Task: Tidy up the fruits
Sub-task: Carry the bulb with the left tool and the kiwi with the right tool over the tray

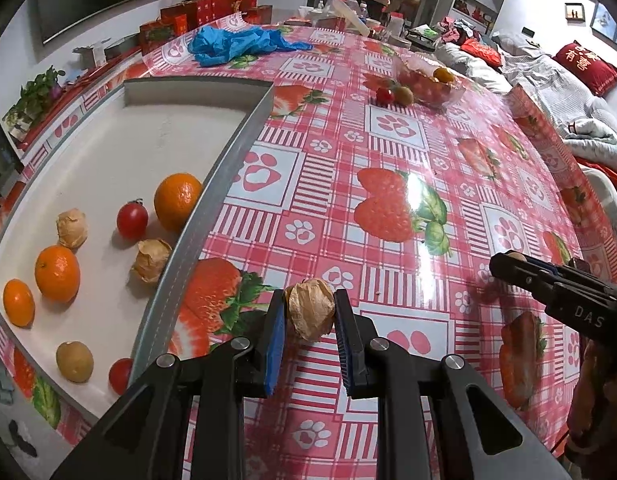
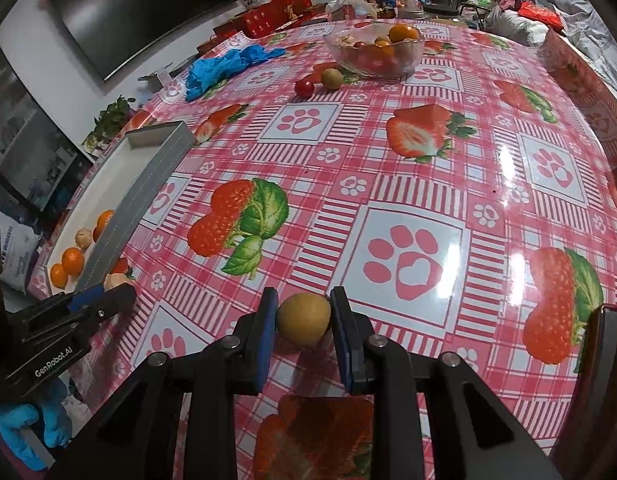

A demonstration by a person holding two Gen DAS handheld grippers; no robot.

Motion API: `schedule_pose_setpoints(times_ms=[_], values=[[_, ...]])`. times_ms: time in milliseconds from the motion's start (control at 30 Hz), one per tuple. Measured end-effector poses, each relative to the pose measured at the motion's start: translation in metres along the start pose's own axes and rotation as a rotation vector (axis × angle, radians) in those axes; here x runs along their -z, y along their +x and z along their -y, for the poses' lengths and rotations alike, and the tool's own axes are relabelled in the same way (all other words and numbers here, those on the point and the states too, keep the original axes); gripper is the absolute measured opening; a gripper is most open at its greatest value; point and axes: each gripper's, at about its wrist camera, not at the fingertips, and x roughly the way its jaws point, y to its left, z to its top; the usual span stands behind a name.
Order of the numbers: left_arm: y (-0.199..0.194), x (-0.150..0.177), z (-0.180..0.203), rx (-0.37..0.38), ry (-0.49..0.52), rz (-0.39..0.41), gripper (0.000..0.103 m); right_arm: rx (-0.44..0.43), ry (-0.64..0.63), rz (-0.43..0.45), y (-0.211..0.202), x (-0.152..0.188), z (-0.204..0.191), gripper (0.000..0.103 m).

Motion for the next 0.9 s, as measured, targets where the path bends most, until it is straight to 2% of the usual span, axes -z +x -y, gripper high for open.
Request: schedule_pose_setpoints(times_ms=[167, 367, 600, 900], values=[[-0.013, -0.009, -0.005, 0.031, -0.018, 0.02, 0.024, -0.03, -0.037, -0.013, -0.001, -0.01, -0.018, 0.029], [-0.027, -0.02, -0.019, 0.006, -0.018, 0.058, 0.024, -0.062, -0.114, -0.014, 0.001, -0.023, -0.057, 0.029], [-0.036, -0.033, -0.057, -0.056, -0.055, 0.093, 0.024, -0.1, -0.193, -0.028, 0.008, -0.043, -0.104, 0.029], [-0.043, -0.056, -0.118, -0.161, -0.103, 0.129, 0.024, -0.169, -0.271, -0.07, 0.032, -0.09, -0.17, 0.029]])
